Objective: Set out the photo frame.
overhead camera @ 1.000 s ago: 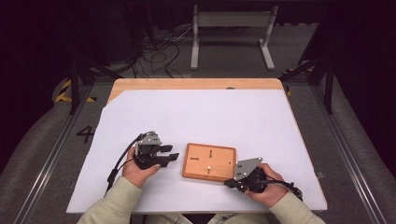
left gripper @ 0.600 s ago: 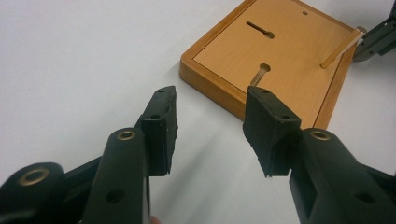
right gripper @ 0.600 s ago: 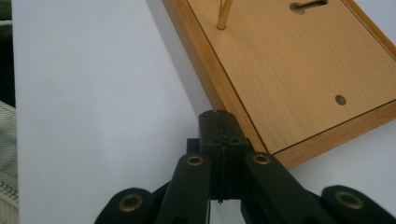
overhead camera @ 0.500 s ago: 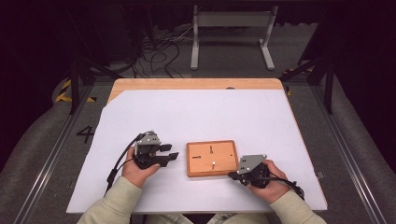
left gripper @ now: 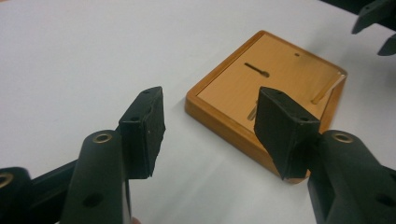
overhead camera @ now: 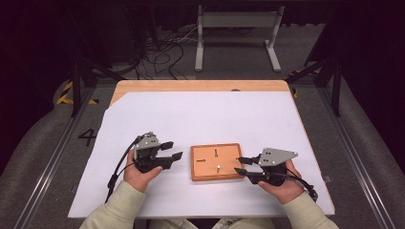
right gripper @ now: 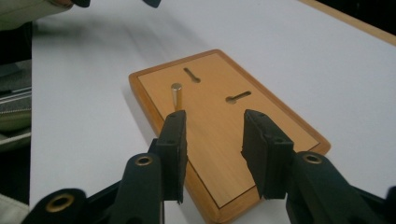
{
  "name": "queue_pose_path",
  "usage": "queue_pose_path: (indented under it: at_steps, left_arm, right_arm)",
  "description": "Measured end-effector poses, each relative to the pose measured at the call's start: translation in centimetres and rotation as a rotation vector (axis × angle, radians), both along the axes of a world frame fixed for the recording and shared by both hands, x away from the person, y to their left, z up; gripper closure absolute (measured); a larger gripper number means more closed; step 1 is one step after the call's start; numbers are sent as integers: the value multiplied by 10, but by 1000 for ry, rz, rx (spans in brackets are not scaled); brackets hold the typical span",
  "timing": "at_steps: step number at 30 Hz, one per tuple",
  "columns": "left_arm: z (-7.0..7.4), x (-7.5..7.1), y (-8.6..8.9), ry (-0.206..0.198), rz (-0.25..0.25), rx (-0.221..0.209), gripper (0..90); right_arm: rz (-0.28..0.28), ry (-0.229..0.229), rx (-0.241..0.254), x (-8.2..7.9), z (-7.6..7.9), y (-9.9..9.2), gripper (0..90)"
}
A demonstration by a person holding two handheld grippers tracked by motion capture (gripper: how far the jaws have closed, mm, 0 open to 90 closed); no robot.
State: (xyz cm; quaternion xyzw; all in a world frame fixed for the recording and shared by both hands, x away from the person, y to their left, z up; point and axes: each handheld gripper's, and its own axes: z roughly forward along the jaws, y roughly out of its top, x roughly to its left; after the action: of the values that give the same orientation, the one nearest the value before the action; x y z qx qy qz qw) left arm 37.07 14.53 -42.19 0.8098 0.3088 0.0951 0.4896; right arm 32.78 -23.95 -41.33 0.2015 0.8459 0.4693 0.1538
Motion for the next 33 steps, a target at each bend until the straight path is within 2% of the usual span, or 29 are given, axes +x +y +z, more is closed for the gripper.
queue_pose_path:
  at_steps: [2, 4, 5, 7, 9, 14, 21, 28, 33]
  left_arm:
    - [1, -1, -2, -6, -17, -7, 428]
    - [1, -5, -6, -36, -34, -10, 435]
    - [2, -5, -8, -37, -44, -15, 448]
    - [2, -7, -11, -41, -55, -32, 431]
    - [0, -8, -15, -41, -56, -61, 359]
    - [-4, -11, -27, -61, -88, -89, 356]
    - [-3, -17, -47, -80, -118, -99, 330]
    - [-1, -17, -57, -61, -149, -117, 316]
    - [0, -18, -64, -88, -154, -145, 311]
  right_arm:
    - [-19, -4, 15, 1, 2, -3, 578]
    - [-35, -13, 30, 2, 4, -7, 565]
    - [-45, -14, 36, 3, 5, -9, 560]
    - [-65, -20, 47, 5, 7, -12, 550]
    - [-89, -19, 61, 7, 8, -17, 537]
    - [-148, -20, 95, 11, 11, -29, 502]
    - [-201, -23, 120, 16, 14, -41, 502]
    - [-222, -19, 140, 17, 14, -47, 498]
    - [-220, -11, 133, 18, 12, -45, 495]
